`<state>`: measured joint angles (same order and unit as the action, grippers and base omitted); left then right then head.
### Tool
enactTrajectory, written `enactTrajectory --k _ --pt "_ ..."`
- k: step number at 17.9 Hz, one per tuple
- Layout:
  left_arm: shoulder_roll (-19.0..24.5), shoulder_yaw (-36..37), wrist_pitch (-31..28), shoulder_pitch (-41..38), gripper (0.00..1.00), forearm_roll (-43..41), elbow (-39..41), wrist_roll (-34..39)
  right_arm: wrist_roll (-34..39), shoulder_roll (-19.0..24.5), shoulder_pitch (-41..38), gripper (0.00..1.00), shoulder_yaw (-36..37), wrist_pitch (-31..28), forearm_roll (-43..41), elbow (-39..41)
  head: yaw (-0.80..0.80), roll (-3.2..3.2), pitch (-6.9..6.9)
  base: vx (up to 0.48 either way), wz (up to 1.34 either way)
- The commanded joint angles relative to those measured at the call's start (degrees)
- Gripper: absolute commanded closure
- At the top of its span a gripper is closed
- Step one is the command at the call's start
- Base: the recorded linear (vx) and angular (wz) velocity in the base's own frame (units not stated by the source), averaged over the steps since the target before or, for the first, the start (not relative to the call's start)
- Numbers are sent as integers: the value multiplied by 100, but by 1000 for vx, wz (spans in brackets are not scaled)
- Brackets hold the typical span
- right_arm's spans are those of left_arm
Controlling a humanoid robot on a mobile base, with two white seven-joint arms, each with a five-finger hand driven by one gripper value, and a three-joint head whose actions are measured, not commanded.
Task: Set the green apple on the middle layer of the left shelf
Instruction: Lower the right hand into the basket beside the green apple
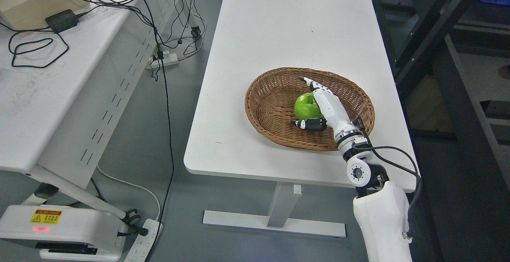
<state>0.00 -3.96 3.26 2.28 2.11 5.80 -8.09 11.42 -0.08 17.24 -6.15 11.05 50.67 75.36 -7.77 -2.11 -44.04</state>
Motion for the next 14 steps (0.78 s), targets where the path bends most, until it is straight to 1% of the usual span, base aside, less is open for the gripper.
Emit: enactTrajectory --k 1,3,4,7,8,10,12,13,14 --pt "100 0 8 0 0 0 0 1 -9 -92 96 2 -70 -6 127 -390 0 0 0 0 0" --pt "100 0 8 0 0 0 0 1 -70 -92 104 5 -53 -41 206 -416 0 0 0 0 0" --pt "100 0 8 0 0 0 0 1 -79 -92 105 10 -35 -120 206 -417 0 0 0 0 0" --pt "100 0 8 0 0 0 0 1 -88 -92 96 36 0 -165 145 -390 0 0 0 0 0" --pt "100 0 8 0 0 0 0 1 -88 -92 87 39 9 -173 136 -390 0 0 0 0 0" --pt "100 0 -1 0 0 0 0 1 -88 -92 69 43 158 -165 110 -373 0 0 0 0 0" --pt "100 0 8 0 0 0 0 1 -114 -92 52 57 280 -156 49 -338 0 0 0 0 0" --pt "100 0 -1 0 0 0 0 1 -140 -92 52 61 342 -147 5 -303 0 0 0 0 0" --pt "100 0 -1 0 0 0 0 1 -193 -92 43 68 369 -147 -13 -241 0 0 0 0 0"
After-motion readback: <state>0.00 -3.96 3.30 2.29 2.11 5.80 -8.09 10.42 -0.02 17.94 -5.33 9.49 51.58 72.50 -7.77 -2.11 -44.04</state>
